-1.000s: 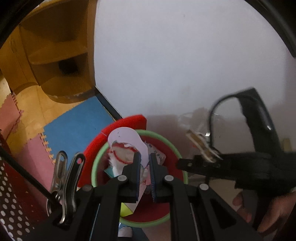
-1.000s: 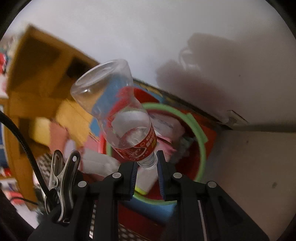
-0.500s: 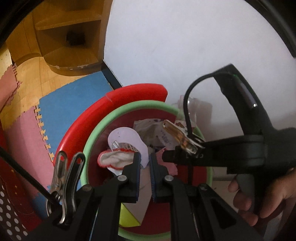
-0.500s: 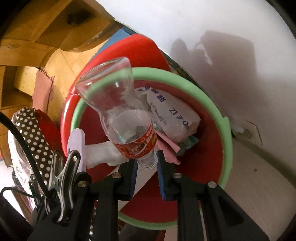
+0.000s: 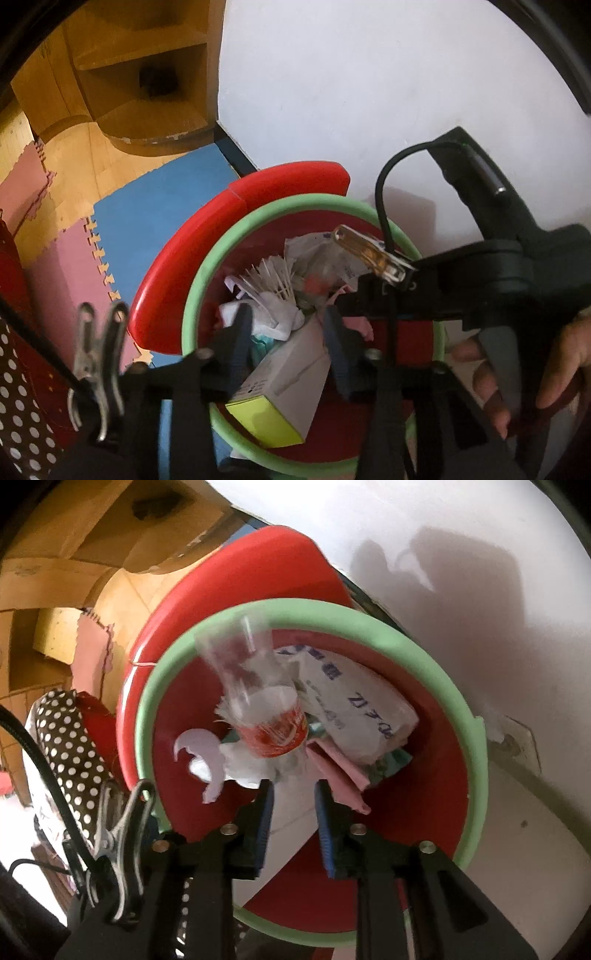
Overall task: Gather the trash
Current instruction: 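Open both tools to drop the sock and bottle into the bucket, then move both open tools back over the table toward the tissues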
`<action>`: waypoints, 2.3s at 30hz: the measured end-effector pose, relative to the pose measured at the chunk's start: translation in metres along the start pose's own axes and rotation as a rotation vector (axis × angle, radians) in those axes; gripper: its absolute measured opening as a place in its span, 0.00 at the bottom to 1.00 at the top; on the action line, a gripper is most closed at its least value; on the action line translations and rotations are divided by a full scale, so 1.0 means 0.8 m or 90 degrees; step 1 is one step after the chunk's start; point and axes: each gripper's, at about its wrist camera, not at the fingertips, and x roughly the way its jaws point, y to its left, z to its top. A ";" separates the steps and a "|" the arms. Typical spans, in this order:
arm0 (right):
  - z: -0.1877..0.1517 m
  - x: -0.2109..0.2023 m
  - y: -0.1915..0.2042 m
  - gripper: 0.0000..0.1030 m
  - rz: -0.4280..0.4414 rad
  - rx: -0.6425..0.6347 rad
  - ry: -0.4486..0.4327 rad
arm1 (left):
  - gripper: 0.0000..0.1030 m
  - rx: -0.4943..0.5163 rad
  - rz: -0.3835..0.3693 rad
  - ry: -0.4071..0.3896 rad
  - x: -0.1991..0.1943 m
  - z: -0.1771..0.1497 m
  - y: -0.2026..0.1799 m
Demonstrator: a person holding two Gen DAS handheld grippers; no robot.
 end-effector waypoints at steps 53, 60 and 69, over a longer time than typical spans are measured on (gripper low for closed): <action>-0.347 -0.463 -0.012 0.63 0.266 -0.007 -0.445 | 0.62 0.068 0.125 -0.216 -0.541 -0.043 -0.229; -0.403 -0.489 -0.043 0.63 0.267 -0.073 -0.478 | 0.62 0.093 0.183 -0.255 -0.579 -0.091 -0.279; -0.461 -0.528 -0.091 0.63 0.257 -0.111 -0.506 | 0.62 0.132 0.194 -0.293 -0.606 -0.141 -0.358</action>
